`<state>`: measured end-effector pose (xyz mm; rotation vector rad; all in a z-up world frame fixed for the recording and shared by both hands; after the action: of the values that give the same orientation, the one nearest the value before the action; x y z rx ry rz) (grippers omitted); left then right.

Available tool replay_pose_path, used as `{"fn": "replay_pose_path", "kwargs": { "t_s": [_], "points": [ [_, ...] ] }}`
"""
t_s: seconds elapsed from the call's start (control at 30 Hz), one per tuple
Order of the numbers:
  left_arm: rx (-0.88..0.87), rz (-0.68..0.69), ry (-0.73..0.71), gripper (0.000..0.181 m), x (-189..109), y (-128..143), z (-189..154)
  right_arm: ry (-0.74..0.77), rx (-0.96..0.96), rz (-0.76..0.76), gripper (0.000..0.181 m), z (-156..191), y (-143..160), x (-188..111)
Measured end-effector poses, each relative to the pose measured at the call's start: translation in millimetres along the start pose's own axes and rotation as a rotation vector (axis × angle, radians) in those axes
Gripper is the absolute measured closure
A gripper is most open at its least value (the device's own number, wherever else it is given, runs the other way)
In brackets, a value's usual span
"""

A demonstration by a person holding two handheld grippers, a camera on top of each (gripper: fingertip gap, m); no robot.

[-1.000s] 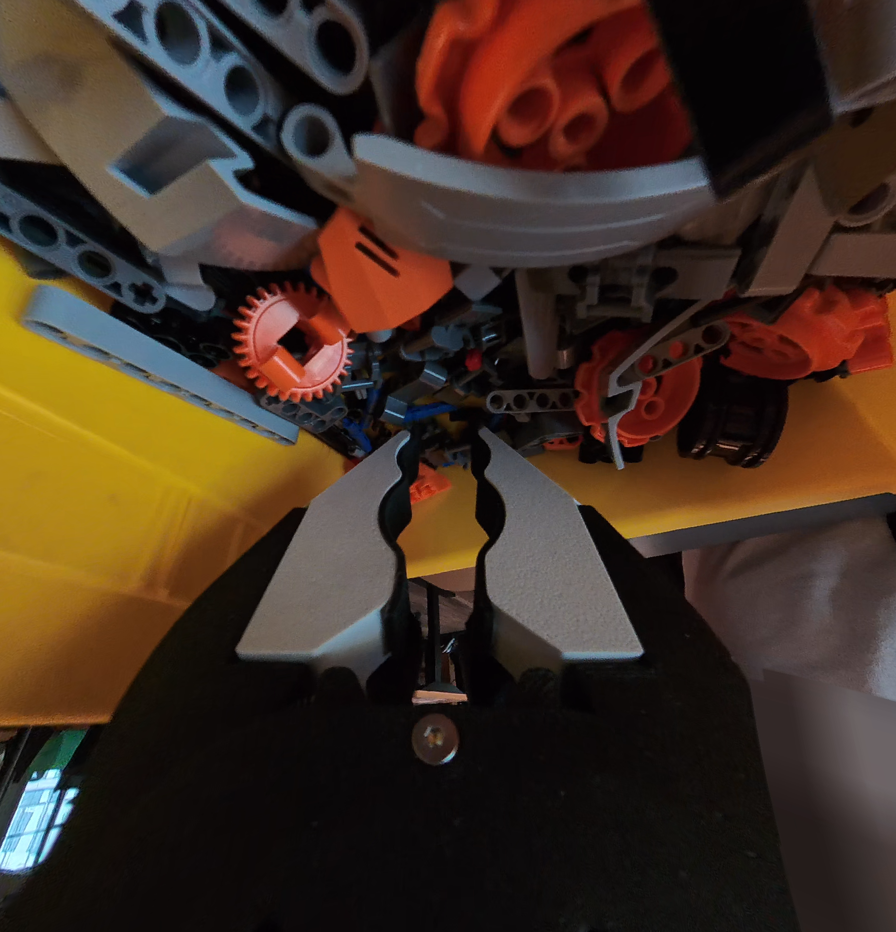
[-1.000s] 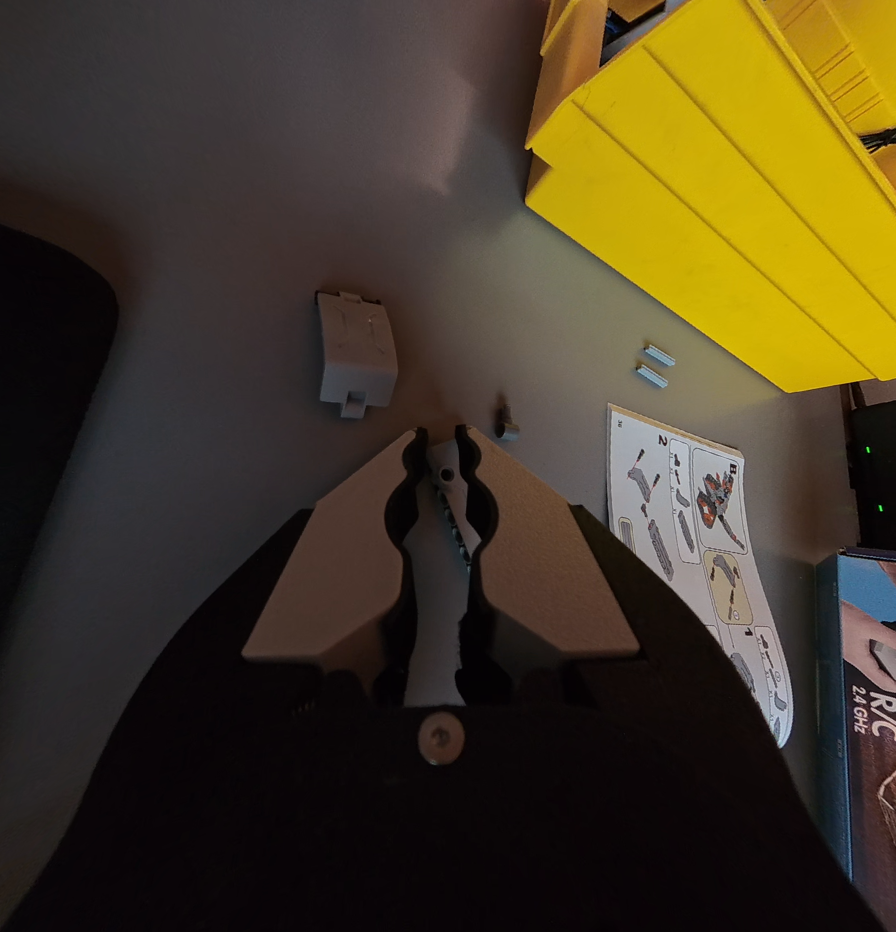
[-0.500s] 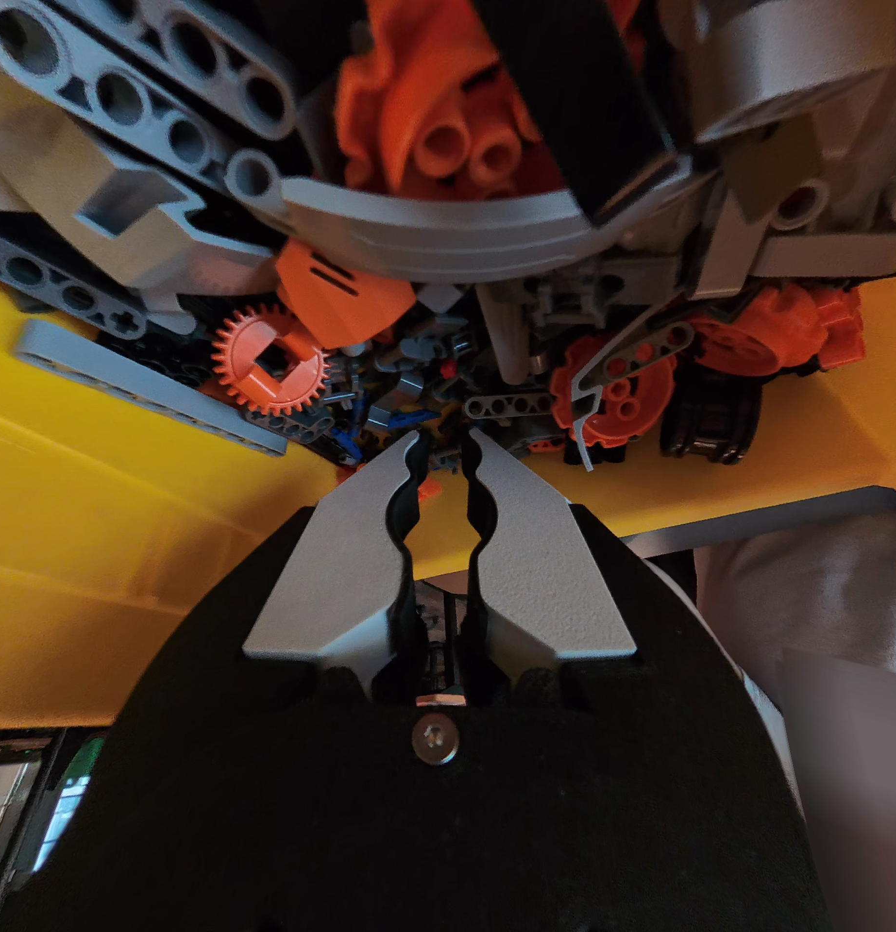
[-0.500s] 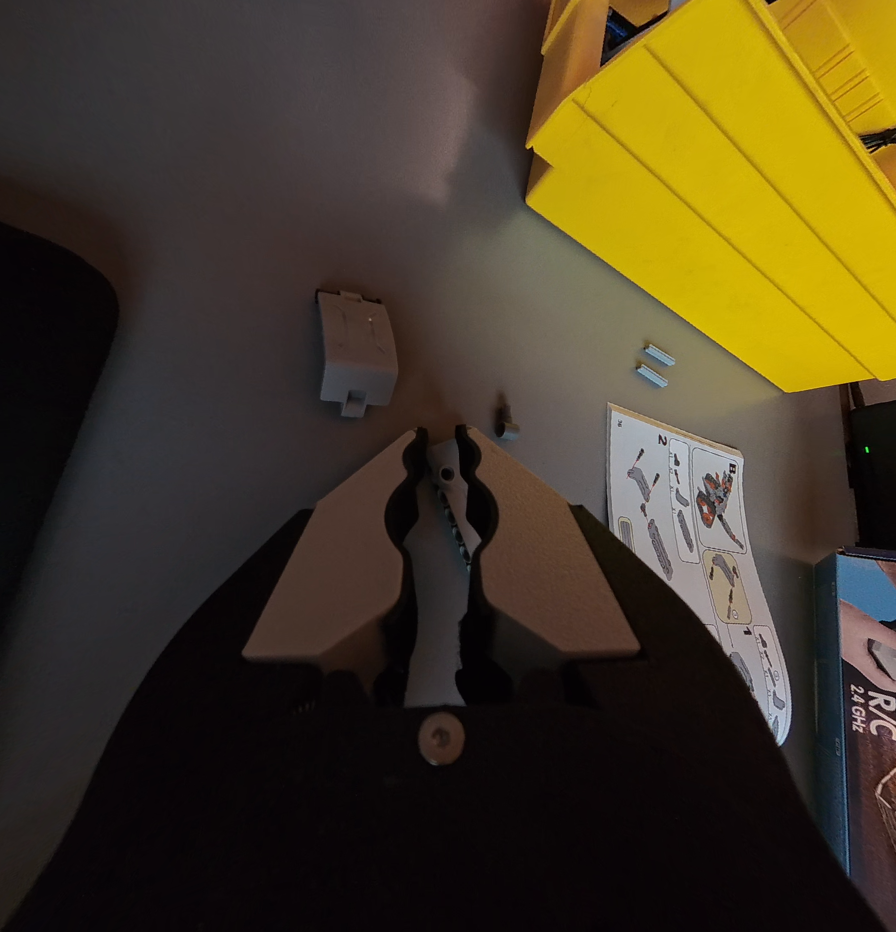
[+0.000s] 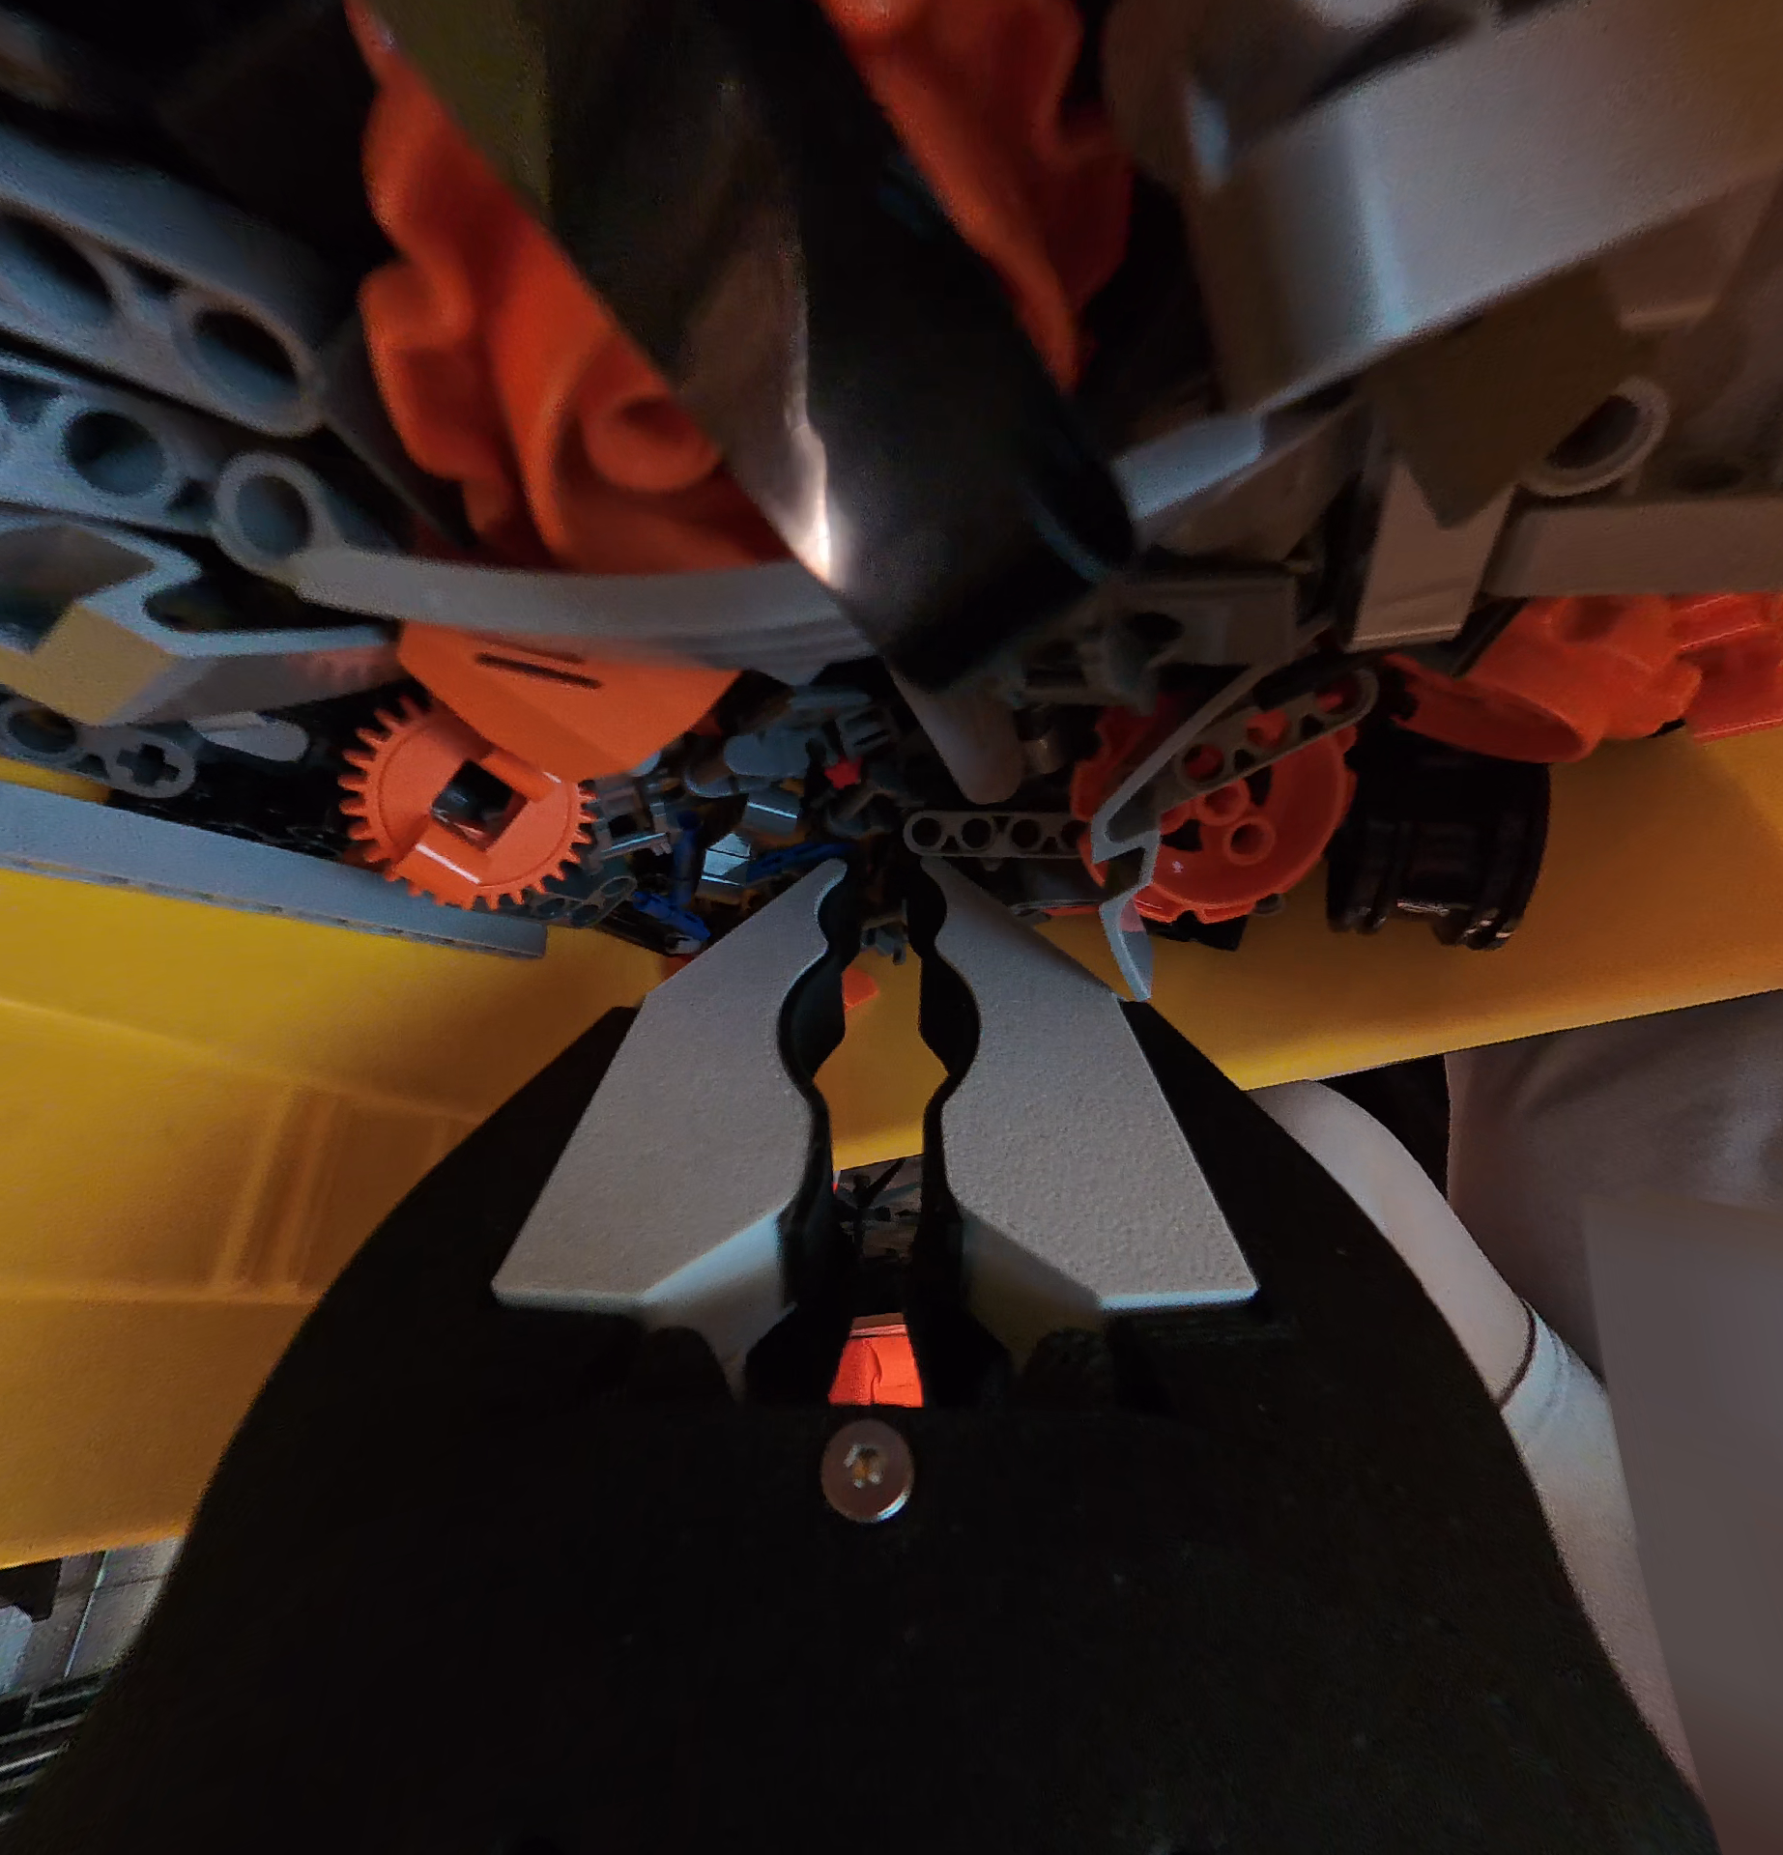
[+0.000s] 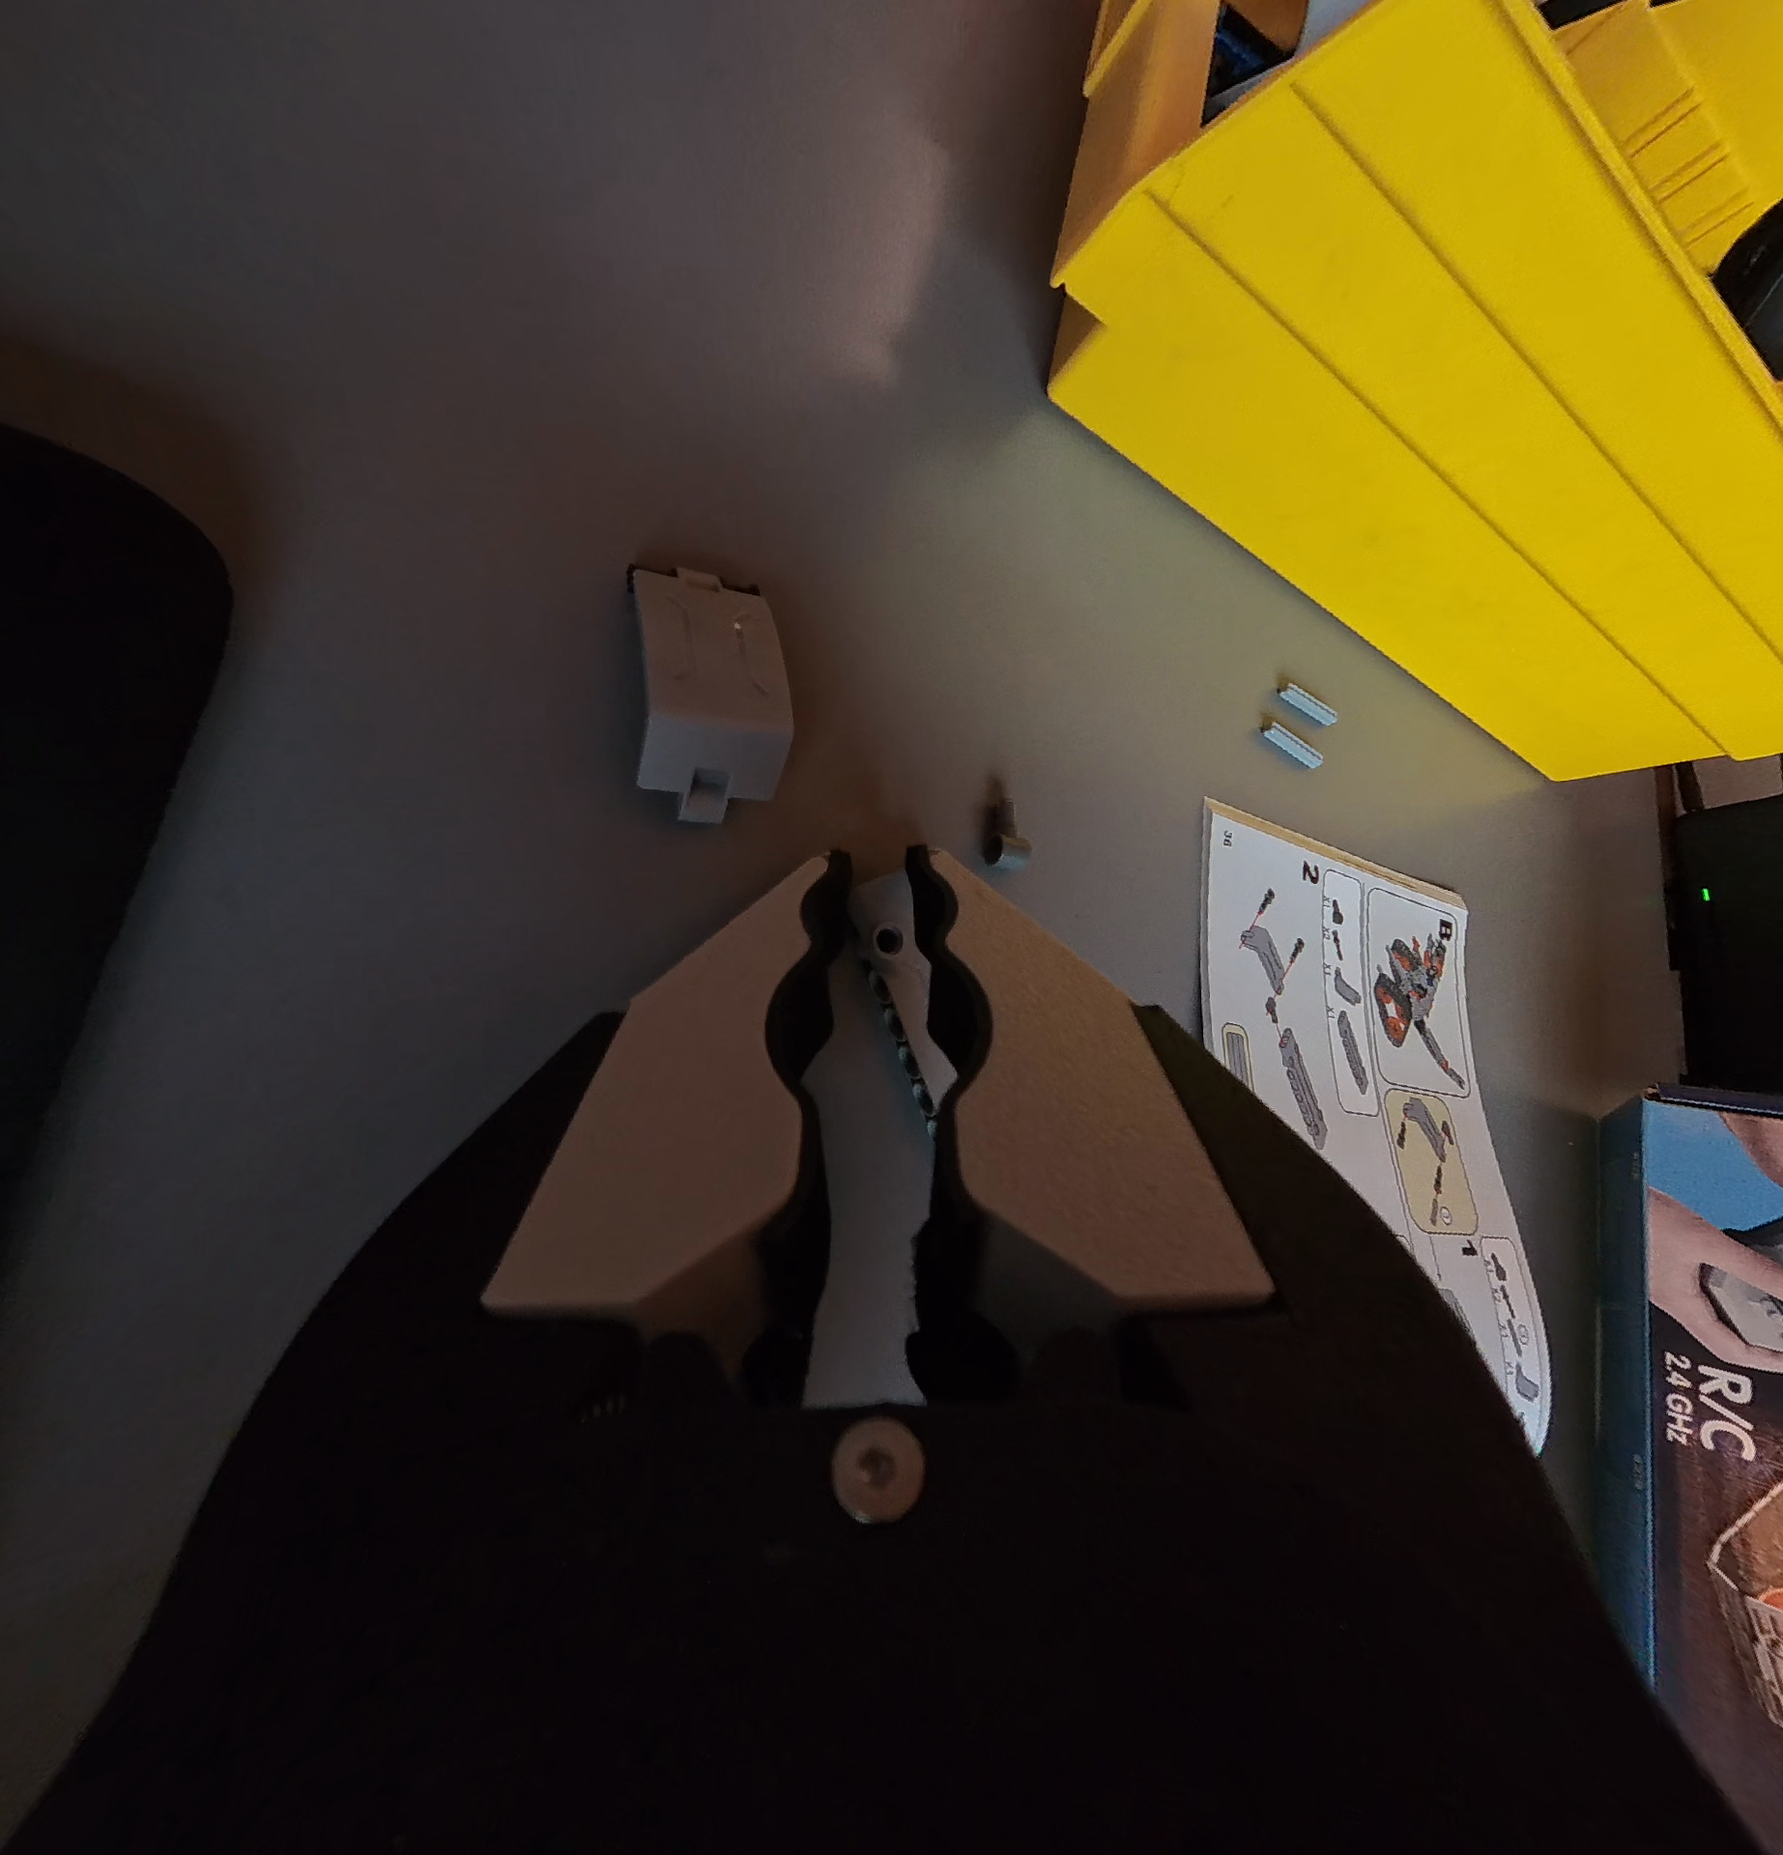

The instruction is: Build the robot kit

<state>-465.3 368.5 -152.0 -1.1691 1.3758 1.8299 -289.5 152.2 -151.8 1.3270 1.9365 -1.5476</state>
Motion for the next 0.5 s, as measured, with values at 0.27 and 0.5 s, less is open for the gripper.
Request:
{"fn": "replay_pose_path", "kwargs": {
  "t_s": [0.27,0.5],
  "points": [
    [-0.034,-0.053,-0.011,0.177,-8.9,5.0,3.4,0.026,0.002,-0.013,0.170,-4.4,-1.3,-6.6],
    [-0.079,-0.163,-0.048,0.178,-30.8,14.4,4.2,0.134,0.105,-0.142,0.170,-30.1,-7.0,-37.4]
  ]
}}
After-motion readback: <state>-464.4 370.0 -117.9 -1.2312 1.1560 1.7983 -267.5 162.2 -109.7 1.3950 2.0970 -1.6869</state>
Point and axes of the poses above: each gripper's, where its closed fingertips meet, x out along the fingers, y out of its underside, z = x × y across the jaws, the point moved 3 cm from there along -x, back along the fingers, and after that the axes turned 10 degrees about -y, right-handed, at the moved point
